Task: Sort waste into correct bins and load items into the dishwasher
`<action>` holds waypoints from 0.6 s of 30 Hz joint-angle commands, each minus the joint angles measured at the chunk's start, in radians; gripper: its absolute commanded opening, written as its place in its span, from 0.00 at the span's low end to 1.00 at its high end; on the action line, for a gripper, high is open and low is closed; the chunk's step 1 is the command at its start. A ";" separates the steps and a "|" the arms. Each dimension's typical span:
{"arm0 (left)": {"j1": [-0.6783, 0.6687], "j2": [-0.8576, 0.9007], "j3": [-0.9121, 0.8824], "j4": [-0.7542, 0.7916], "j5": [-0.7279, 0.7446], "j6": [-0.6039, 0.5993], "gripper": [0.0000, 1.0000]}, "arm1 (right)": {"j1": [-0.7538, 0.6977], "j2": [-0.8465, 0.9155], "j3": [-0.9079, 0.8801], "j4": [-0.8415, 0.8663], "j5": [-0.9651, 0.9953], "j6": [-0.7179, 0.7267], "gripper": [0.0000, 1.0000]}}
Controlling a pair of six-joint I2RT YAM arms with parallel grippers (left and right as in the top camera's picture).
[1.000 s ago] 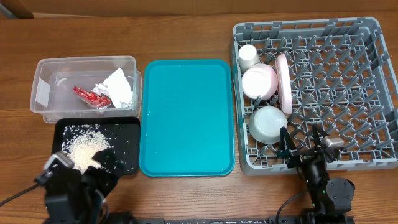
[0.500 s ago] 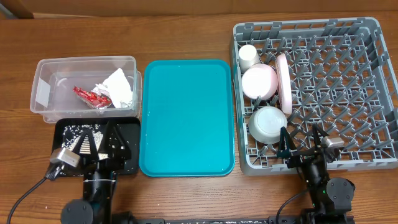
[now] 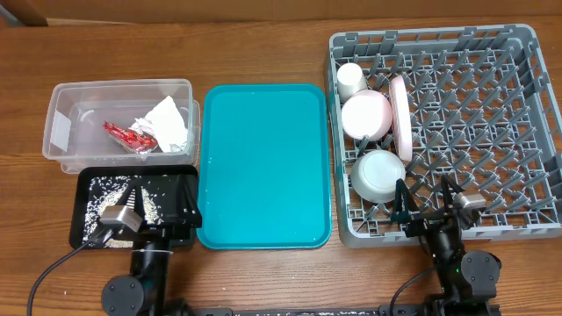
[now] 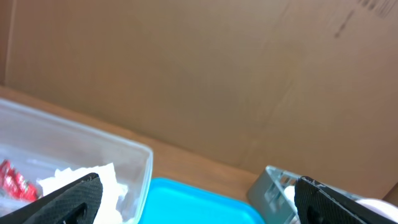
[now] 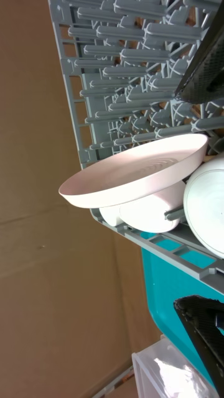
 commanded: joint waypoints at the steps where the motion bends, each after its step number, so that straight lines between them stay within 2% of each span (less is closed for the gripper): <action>1: -0.007 -0.014 -0.050 0.006 -0.001 0.034 1.00 | -0.003 -0.011 -0.011 0.005 -0.005 0.004 1.00; 10: -0.007 -0.014 -0.185 0.055 -0.004 0.034 1.00 | -0.003 -0.011 -0.011 0.005 -0.005 0.004 1.00; 15: -0.021 -0.014 -0.187 -0.023 -0.067 0.040 1.00 | -0.003 -0.011 -0.011 0.005 -0.005 0.004 1.00; 18: -0.031 -0.014 -0.187 -0.023 -0.076 0.152 1.00 | -0.003 -0.011 -0.011 0.005 -0.005 0.004 1.00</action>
